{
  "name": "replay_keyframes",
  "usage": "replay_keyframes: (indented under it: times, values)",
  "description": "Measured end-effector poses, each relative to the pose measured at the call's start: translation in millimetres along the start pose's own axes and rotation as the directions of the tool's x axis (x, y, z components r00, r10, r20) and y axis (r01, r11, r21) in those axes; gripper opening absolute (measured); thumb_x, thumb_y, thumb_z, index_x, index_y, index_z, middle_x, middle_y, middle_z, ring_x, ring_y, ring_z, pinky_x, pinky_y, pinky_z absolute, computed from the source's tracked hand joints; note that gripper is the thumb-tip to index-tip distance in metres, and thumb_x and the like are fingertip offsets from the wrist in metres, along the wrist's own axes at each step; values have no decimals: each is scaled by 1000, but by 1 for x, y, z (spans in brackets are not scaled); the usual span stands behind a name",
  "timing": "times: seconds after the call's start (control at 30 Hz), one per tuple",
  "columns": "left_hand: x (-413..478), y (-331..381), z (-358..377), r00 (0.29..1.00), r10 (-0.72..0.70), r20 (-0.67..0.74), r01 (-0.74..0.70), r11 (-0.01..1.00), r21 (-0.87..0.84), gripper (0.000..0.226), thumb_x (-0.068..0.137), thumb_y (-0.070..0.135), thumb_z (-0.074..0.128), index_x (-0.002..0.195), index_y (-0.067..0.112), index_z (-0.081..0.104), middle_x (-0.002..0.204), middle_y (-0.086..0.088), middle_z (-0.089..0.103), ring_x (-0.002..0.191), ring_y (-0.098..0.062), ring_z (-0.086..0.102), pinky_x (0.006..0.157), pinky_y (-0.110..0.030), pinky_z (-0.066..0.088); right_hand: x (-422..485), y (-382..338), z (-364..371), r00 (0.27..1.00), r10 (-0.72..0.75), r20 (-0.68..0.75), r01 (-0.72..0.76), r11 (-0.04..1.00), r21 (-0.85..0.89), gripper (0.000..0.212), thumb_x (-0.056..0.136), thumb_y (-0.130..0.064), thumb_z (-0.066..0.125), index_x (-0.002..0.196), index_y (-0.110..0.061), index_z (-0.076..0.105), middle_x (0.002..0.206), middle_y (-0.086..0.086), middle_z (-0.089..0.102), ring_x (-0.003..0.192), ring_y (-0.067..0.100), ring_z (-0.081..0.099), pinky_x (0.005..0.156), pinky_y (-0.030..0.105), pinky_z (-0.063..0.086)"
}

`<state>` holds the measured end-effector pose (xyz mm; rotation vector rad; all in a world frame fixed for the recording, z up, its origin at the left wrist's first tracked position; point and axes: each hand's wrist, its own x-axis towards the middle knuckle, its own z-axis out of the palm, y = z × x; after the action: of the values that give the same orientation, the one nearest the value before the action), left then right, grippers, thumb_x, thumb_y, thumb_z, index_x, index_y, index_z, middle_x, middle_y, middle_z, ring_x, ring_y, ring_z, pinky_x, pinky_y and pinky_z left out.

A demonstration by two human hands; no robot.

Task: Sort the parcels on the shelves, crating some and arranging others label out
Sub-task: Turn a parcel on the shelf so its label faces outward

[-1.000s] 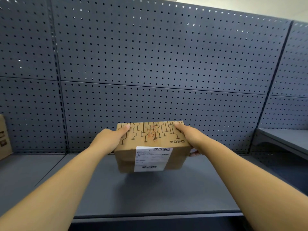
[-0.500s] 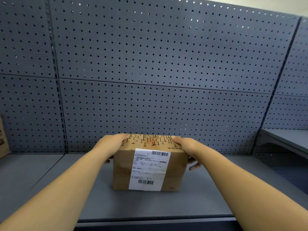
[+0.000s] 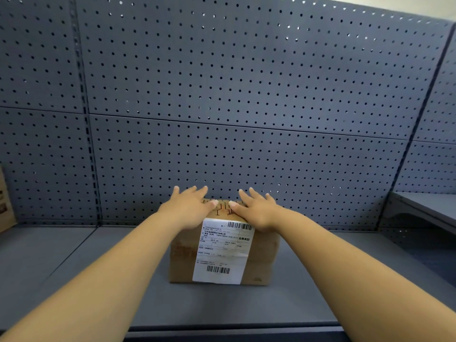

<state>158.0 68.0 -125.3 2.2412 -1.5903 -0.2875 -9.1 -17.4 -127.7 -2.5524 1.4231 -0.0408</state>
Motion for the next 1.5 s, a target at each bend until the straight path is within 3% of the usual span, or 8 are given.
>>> replay_keyframes:
  times: [0.1,0.3,0.47,0.83,0.97,1.07,1.3,1.5]
  values:
    - [3,4,6,999,8,47,-8,1000,-17,49,104,34,14,153,30,12,162,0,1,148,-31,-10,117,-58,-2,4,-1,1,997,-52,58,55,998,-44,60,100,-53,9,155,-28,8,164,-1,-2,150,21,-13,119,51,-10]
    - [7,4,5,990,54,130,-64,995,75,52,103,43,11,153,29,13,162,2,4,149,-20,-8,118,-50,-11,12,4,5,998,-33,44,33,999,-6,71,96,-64,17,155,-26,9,164,3,4,151,23,-8,119,51,-9]
    - [16,-8,6,982,83,170,-109,983,147,85,77,78,5,152,37,14,162,4,7,149,-23,-8,119,-52,-4,22,8,5,998,-41,50,42,999,-11,78,91,-71,15,155,-27,10,164,2,6,151,23,-7,120,52,-6]
    - [-10,9,-4,982,145,118,-162,976,147,53,102,49,23,151,31,21,161,2,11,149,-21,1,118,-41,-5,7,6,5,996,-84,-14,83,996,-31,66,96,-62,21,154,-29,21,163,0,12,151,20,0,120,51,-1]
    - [-9,0,3,999,39,-11,-40,997,-63,62,87,68,41,143,41,39,159,6,23,146,-23,20,114,-42,22,-3,4,6,993,44,-107,-26,986,162,74,86,-74,35,151,-38,26,161,-5,18,150,28,5,119,53,14]
    - [-12,0,6,991,-3,-137,-15,992,-127,65,79,71,52,136,39,50,147,7,43,129,-19,46,90,-34,43,-13,2,2,982,41,-184,2,973,230,74,84,-72,45,146,-31,40,153,-3,39,143,25,30,112,47,31]
    - [-21,1,8,951,-117,-287,30,956,-292,85,72,74,58,139,27,41,143,-3,42,120,-25,51,77,-32,42,-36,9,-3,953,68,-295,126,798,589,68,88,-48,63,145,-17,41,144,2,50,102,7,62,88,24,44]
    - [-28,-10,16,926,-261,-272,28,767,-641,75,82,67,52,139,19,40,141,-4,46,119,-24,48,83,-34,37,-49,30,15,970,62,-237,127,700,703,88,87,-55,58,155,-17,16,161,4,20,145,24,26,113,39,27]
